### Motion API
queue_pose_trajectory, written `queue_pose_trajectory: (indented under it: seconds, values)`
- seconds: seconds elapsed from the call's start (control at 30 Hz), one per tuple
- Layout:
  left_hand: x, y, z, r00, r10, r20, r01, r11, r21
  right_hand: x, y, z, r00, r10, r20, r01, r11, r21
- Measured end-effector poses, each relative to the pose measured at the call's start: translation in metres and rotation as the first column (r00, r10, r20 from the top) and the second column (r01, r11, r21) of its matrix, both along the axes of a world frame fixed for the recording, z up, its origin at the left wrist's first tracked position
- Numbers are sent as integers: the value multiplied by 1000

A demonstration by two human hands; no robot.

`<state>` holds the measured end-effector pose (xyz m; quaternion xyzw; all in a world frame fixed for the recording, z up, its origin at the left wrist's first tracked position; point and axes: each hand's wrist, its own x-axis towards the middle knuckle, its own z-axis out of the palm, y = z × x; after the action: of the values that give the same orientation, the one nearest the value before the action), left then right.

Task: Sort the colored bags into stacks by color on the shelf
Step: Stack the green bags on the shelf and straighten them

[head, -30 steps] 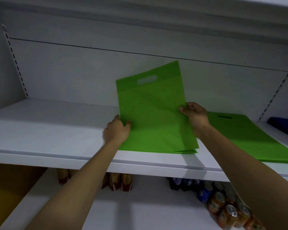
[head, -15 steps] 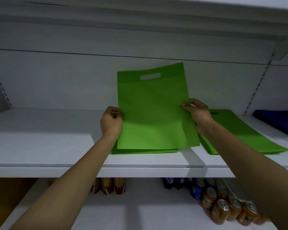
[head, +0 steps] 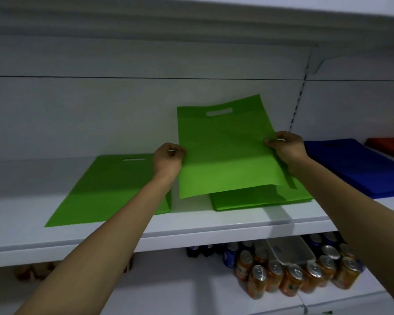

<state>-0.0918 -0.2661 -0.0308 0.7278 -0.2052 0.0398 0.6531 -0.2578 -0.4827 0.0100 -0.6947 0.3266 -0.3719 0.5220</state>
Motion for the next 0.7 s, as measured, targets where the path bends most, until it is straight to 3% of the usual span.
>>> queue_pose_trajectory:
  seconds: [0.23, 0.37, 0.53, 0.7]
  values:
    - [-23, -52, -28, 998, -10, -63, 21, 986, 168, -24, -65, -20, 950, -71, -304, -20, 958, -285]
    - [-39, -64, -44, 997, 56, -55, -40, 964, 263, -28, -88, -40, 892, -84, -444, -88, 932, -351]
    - [-48, -68, -55, 992, 122, 44, -129, 906, 404, -28, -107, -71, 832, -62, -551, -160, 925, -345]
    - [-48, -66, -58, 986, 162, 47, -166, 883, 440, -33, -114, -85, 880, -3, -475, -134, 958, -255]
